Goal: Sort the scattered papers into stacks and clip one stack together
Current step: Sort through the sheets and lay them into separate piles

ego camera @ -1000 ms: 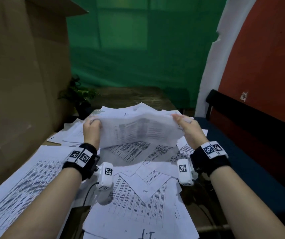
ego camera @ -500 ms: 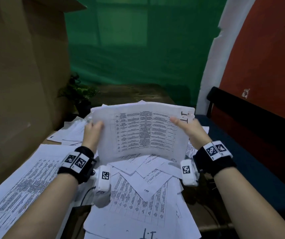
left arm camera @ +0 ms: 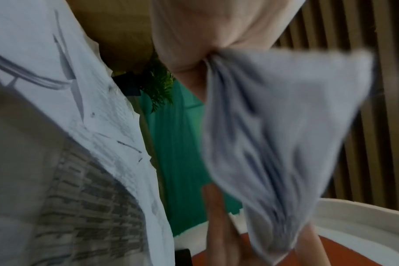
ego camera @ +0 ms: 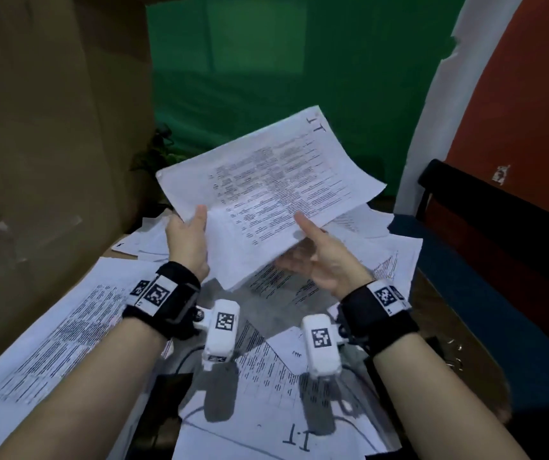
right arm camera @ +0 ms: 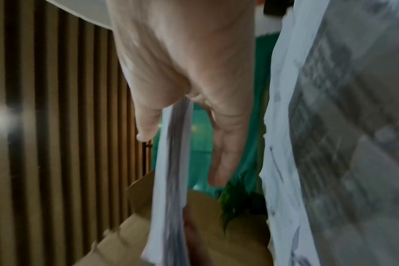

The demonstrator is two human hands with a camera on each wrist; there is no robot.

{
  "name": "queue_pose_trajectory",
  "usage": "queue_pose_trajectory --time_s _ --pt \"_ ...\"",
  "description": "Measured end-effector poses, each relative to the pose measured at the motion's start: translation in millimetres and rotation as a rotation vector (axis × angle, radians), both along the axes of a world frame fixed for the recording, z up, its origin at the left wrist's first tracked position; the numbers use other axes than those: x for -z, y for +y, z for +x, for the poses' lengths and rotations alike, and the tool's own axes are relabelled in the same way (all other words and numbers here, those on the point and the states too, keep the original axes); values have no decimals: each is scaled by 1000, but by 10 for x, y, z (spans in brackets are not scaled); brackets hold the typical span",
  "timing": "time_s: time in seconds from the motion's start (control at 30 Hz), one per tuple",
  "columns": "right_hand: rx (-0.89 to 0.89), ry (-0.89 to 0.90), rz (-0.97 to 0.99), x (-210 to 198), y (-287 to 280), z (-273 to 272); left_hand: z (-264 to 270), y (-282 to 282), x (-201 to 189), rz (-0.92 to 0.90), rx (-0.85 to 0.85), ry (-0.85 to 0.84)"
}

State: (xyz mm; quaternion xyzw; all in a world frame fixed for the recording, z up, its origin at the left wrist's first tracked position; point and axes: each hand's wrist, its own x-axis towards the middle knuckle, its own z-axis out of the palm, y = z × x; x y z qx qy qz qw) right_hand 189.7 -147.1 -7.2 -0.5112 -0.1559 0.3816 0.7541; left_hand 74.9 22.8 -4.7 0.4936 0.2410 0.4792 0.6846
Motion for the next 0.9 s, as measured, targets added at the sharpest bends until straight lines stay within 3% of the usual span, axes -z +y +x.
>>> queue_pose_trajectory --time_s 0.1,0.2,0.33,0.47,0.73,0.9 --pt "150 -106 -83 1 270 -81 -192 69 -15 19 85 100" --pt "149 -147 -197 106 413 -139 -596 390 -495 -5 94 70" --pt "-92 -227 -342 355 753 -460 -1146 635 -1393 90 -27 -33" --pt "-348 -354 -428 569 1129 -1036 -1208 570 -1743 222 193 -31" --pt "-624 -458 -510 742 1467 -1649 -684 532 -1267 95 456 182" --pt "-704 -434 -488 653 1324 -1192 -428 648 -696 -47 509 223"
